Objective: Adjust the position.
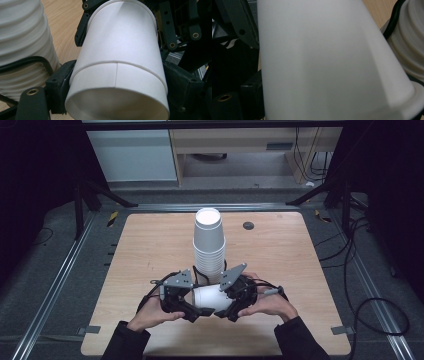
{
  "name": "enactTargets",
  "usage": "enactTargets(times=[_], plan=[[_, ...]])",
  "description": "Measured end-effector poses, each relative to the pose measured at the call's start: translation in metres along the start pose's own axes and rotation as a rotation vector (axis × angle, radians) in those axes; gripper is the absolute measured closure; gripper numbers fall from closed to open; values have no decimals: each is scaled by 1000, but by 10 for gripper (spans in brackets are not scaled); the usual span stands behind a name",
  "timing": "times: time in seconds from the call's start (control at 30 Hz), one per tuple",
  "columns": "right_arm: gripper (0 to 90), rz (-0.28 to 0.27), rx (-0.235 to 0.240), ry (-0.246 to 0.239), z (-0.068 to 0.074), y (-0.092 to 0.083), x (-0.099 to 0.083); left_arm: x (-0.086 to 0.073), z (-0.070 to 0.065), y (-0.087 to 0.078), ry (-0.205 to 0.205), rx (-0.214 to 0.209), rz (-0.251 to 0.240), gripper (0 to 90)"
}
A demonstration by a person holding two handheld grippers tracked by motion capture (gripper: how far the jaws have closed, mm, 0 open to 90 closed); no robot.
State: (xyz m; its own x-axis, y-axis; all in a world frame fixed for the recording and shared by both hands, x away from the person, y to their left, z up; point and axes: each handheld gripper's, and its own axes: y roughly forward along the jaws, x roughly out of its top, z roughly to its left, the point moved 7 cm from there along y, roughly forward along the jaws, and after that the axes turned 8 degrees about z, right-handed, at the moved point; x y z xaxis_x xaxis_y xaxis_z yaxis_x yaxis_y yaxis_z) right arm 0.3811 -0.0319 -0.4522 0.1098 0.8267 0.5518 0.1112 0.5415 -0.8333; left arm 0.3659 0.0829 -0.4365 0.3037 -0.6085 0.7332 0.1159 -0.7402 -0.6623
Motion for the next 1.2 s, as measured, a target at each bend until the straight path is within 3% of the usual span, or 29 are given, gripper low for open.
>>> enactTargets(times=[0.47, 0.8, 1.2], plan=[[70, 0, 4, -10, 0, 2, 1, -1, -1, -3, 19, 8, 1, 212], [29, -16, 18, 21, 0, -1, -1, -3, 0, -4, 18, 7, 7, 215], [27, -134, -1, 84, -7, -30, -6, -14, 12, -19, -13, 44, -31, 210]])
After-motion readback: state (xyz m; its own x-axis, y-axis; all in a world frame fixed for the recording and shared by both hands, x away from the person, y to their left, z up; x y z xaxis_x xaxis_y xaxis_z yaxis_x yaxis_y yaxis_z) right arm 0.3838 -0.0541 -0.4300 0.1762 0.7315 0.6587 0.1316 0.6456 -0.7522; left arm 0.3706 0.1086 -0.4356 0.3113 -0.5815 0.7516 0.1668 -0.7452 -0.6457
